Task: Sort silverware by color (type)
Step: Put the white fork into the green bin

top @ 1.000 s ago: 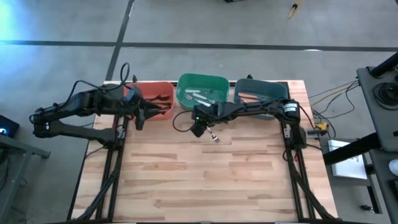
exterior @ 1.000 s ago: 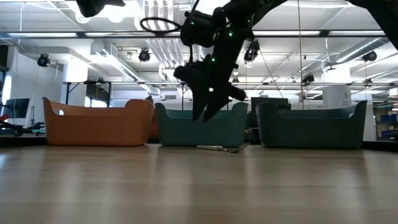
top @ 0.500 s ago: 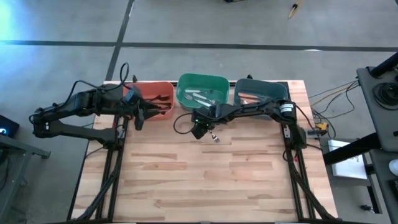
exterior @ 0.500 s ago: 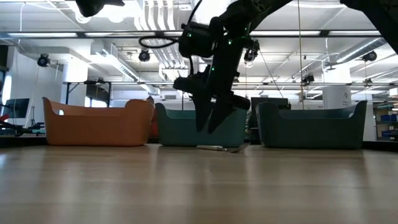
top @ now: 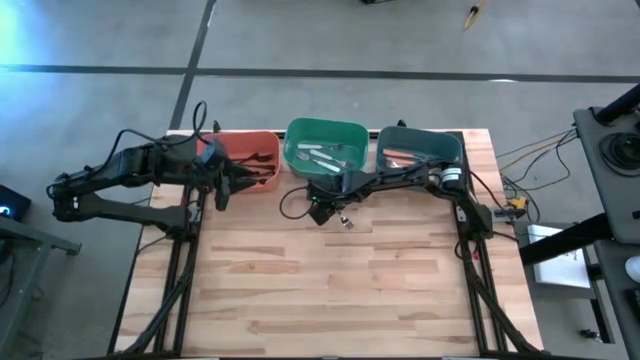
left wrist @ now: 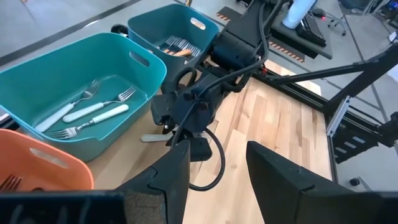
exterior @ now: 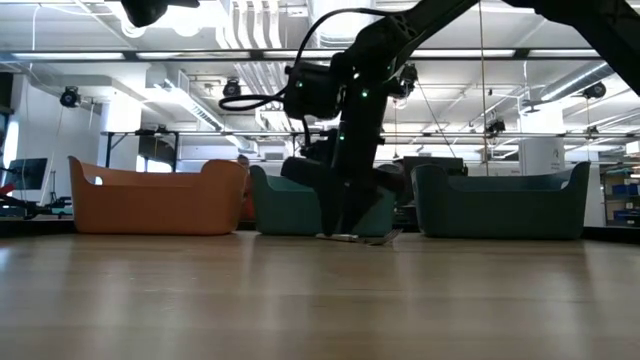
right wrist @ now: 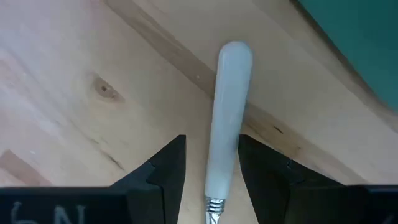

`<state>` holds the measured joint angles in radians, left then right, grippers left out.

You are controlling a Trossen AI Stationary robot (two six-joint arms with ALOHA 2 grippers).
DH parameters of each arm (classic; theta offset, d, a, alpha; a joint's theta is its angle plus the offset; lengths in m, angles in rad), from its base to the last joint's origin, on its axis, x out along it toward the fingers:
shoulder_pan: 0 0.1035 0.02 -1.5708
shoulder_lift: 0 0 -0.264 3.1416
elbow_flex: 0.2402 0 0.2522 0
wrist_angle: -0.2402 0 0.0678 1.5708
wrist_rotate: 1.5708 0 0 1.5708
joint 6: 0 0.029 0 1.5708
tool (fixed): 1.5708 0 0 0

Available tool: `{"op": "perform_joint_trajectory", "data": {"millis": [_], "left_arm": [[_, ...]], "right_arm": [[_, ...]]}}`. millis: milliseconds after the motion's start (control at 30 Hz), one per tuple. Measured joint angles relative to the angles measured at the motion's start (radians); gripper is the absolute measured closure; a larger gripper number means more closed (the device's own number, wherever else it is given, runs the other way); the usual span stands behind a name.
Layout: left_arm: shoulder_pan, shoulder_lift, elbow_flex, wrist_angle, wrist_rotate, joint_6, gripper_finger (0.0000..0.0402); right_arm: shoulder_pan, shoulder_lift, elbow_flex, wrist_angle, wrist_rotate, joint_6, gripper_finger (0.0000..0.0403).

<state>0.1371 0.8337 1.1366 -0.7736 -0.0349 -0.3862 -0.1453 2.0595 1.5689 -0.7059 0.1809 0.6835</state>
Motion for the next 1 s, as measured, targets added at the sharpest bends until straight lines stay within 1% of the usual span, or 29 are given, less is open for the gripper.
{"op": "perform_joint_trajectory", "data": {"millis": [300, 367, 467, 567, 667, 867, 1000], "left_arm": [[0.0, -0.002, 0.0, 0.001, 0.001, 0.0, 0.026], [0.0, -0.002, 0.0, 0.001, 0.001, -0.001, 0.026], [0.0, -0.002, 0.0, 0.001, 0.001, -0.008, 0.026], [0.0, -0.004, 0.0, -0.003, 0.002, -0.015, 0.026], [0.0, -0.008, 0.0, -0.005, 0.002, -0.016, 0.026], [0.0, -0.014, 0.0, -0.005, 0.002, -0.02, 0.026], [0.0, -0.015, 0.0, -0.005, 0.002, -0.024, 0.026]], "right_arm": [[-0.014, 0.006, -0.008, 0.005, 0.004, -0.002, 0.027], [-0.015, 0.006, -0.021, 0.011, 0.002, -0.001, 0.028], [-0.014, 0.002, -0.051, 0.022, -0.003, 0.002, 0.0308], [-0.016, -0.003, -0.095, 0.036, -0.047, 0.013, 0.0338], [-0.007, -0.003, -0.136, 0.017, -0.094, 0.013, 0.0355], [0.023, -0.016, -0.17, -0.005, -0.162, 0.007, 0.0361], [0.037, -0.065, -0.169, -0.005, -0.203, -0.021, 0.0364]]}}
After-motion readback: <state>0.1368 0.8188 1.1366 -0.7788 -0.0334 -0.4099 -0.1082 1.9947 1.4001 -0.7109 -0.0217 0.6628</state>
